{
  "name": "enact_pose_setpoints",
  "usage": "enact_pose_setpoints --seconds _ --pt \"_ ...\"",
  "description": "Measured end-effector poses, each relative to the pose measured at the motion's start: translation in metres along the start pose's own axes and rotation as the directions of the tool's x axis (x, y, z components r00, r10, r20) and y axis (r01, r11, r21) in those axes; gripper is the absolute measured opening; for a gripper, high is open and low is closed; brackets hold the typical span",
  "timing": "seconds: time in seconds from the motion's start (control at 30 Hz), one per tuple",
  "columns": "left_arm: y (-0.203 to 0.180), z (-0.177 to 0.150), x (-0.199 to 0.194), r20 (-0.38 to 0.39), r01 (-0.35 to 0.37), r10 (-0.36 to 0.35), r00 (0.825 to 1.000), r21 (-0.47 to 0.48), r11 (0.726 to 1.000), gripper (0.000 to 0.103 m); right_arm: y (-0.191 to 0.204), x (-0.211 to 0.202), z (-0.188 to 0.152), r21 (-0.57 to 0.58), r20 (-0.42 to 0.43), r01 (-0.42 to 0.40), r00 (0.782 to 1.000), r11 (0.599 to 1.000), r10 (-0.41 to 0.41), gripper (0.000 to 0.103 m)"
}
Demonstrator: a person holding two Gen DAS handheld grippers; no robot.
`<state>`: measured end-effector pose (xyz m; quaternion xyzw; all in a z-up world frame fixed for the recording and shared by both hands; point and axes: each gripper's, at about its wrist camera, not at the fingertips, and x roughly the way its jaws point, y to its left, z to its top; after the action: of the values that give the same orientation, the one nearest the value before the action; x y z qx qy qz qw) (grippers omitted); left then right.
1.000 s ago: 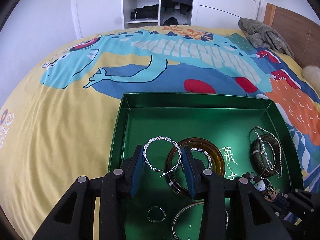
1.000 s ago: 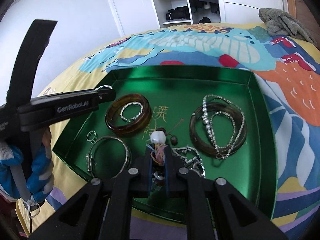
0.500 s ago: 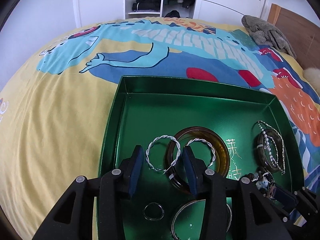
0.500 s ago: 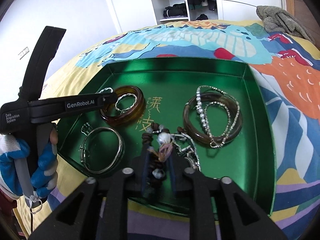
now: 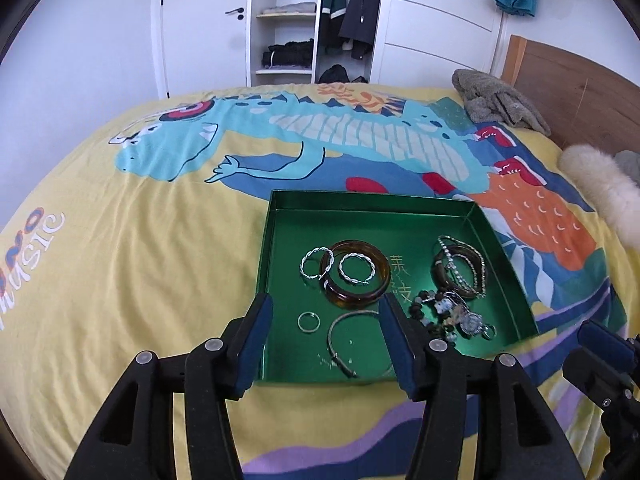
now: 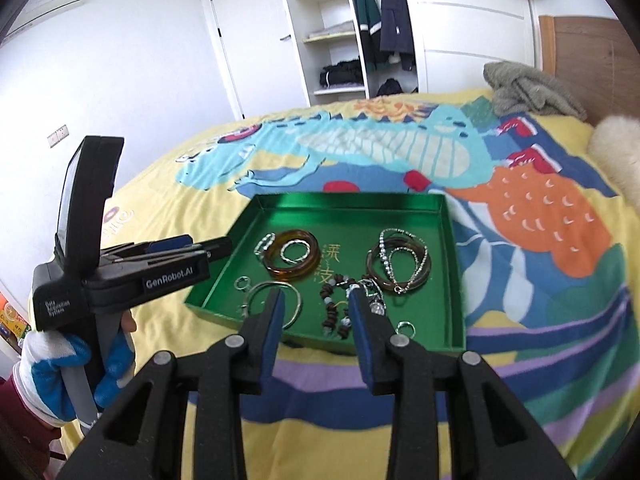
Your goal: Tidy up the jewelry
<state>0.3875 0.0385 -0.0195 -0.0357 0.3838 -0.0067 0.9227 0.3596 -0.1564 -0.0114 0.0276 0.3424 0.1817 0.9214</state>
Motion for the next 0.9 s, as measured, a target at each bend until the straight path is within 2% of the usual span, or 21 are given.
enact_pose_setpoints --seconds 0.13,0.27,0.47,0.67,0.9 --pt "-0.002 -0.019 -0.059 0.079 -0.004 0.003 0.997 0.020 1.000 0.068 0.024 -0.049 -0.012 -0.029 0.047 0.012 0.999 1.000 -0.010 0.039" --pt "0.001 -0.041 -0.116 0.148 -0.005 0.004 0.989 0.007 1.000 0.074 0.043 -0.092 -0.030 -0.037 0.075 0.018 0.997 0.999 -0.015 0.040" --pt "0.002 -0.073 -0.184 0.185 -0.005 0.001 0.983 0.017 1.000 0.079 0.062 -0.150 -0.062 -0.034 0.110 0.031 0.994 0.999 -0.027 0.040" --pt "0.005 -0.106 -0.233 0.216 -0.022 0.017 0.976 0.019 1.000 0.085 0.075 -0.199 -0.088 -0.047 0.157 0.045 0.987 0.998 -0.037 0.041" --pt "-0.003 -0.140 -0.278 0.279 -0.042 0.026 0.960 0.052 0.998 0.090 0.080 -0.242 -0.114 -0.047 0.195 0.082 0.978 0.995 -0.072 0.044"
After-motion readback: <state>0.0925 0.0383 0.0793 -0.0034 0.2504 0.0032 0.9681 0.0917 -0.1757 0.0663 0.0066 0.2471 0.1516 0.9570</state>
